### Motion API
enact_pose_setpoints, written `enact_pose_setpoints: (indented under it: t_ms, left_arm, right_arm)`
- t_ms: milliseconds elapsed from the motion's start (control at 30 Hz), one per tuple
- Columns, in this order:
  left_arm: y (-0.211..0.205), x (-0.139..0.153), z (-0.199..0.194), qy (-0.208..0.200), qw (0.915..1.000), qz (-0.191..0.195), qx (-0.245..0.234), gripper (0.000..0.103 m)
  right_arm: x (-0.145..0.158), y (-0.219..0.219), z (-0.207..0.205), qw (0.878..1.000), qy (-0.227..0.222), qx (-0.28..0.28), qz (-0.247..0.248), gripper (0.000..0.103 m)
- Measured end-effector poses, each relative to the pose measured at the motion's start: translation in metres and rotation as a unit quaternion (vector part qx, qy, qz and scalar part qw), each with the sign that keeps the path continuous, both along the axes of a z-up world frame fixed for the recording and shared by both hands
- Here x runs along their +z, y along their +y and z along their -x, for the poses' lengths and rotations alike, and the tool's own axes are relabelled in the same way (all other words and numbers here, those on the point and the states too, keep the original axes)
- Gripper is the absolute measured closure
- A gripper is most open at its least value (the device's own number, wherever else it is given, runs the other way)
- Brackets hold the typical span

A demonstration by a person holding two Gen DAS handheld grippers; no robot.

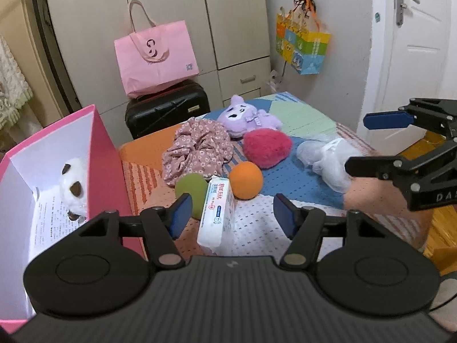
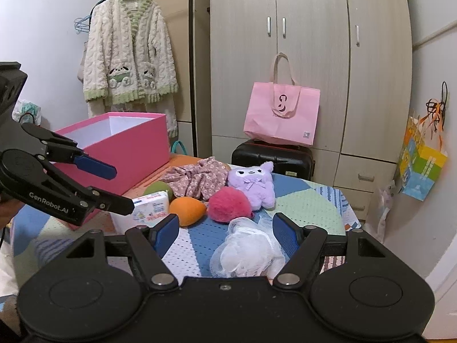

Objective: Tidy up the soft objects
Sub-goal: 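Move the left tool back to the white toothpaste tube on the table, then close the left gripper on the white toothpaste tube and lift it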

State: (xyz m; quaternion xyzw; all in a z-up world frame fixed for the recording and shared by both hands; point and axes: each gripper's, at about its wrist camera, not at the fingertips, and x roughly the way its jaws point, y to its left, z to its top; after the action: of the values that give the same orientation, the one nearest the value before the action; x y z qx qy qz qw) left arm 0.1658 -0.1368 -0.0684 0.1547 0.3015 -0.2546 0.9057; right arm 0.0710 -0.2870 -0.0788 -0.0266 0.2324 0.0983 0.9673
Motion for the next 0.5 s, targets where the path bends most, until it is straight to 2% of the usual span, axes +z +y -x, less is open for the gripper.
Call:
enact_pose_setpoints:
  t_ms: [100, 200, 333, 433, 467, 500]
  left_arm:
    - [-0.003, -0.01, -0.009, -0.007, 0.9997, -0.009, 0.02, 0.041]
    - [-0.003, -0.019, -0.019, 0.01, 0.9995, 0.002, 0.028, 0.043]
    - [-0.004, -0.03, -0.021, 0.017, 0.9992, 0.002, 0.036, 0.056]
    - [0.001, -0.036, -0.022, 0.042, 0.9975, 0.034, 0.046, 0.062]
    - [0.003, -0.038, -0.023, 0.054, 0.9965, 0.043, 0.048, 0.068]
    - [0.005, -0.039, -0.025, 0.067, 0.9952, 0.055, 0.046, 0.07]
  right_arm:
    - [-0.01, -0.001, -0.01, 1.0, 0.008, -0.015, -0.002, 0.016]
    - [-0.02, 0.002, -0.017, 0.999, 0.007, -0.03, 0.016, 0.016]
    - [-0.032, 0.004, -0.027, 0.999, 0.017, -0.037, 0.034, 0.016]
    - [-0.037, 0.001, -0.033, 0.998, 0.03, -0.055, 0.025, 0.016]
    - [-0.037, 0.0, -0.036, 0.997, 0.043, -0.065, 0.017, 0.016]
    - [-0.036, -0.001, -0.037, 0.996, 0.052, -0.066, 0.009, 0.021]
